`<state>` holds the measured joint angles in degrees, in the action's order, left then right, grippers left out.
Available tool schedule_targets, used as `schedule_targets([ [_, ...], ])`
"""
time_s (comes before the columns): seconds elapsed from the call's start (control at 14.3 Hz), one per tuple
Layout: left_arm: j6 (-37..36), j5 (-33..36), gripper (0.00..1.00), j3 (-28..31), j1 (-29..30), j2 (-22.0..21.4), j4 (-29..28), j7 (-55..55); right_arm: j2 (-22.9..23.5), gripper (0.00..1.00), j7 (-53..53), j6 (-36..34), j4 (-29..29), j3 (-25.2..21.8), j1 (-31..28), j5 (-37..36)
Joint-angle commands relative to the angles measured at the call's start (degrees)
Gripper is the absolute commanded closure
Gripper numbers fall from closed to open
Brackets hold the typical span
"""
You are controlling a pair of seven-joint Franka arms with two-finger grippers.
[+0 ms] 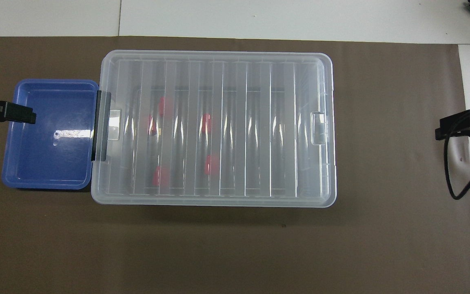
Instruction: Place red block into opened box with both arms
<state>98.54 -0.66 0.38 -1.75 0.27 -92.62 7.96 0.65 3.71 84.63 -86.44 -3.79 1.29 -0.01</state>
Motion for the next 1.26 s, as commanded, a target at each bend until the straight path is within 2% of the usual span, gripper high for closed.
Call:
schedule_targets([
  [0.0,1.3,-0.2,0.0,0.9,-0.9,-1.4,-1.6,0.7,-0.9,0.0,0.3,-0.2,-1.2,0.5,-0.2,-1.1],
  [1.19,1.6,-0.2,0.0,0.9,-0.5,-1.4,-1.7,0.8,-1.2,0.0,0.6,0.1,-2.0,0.5,-0.1,-1.3],
])
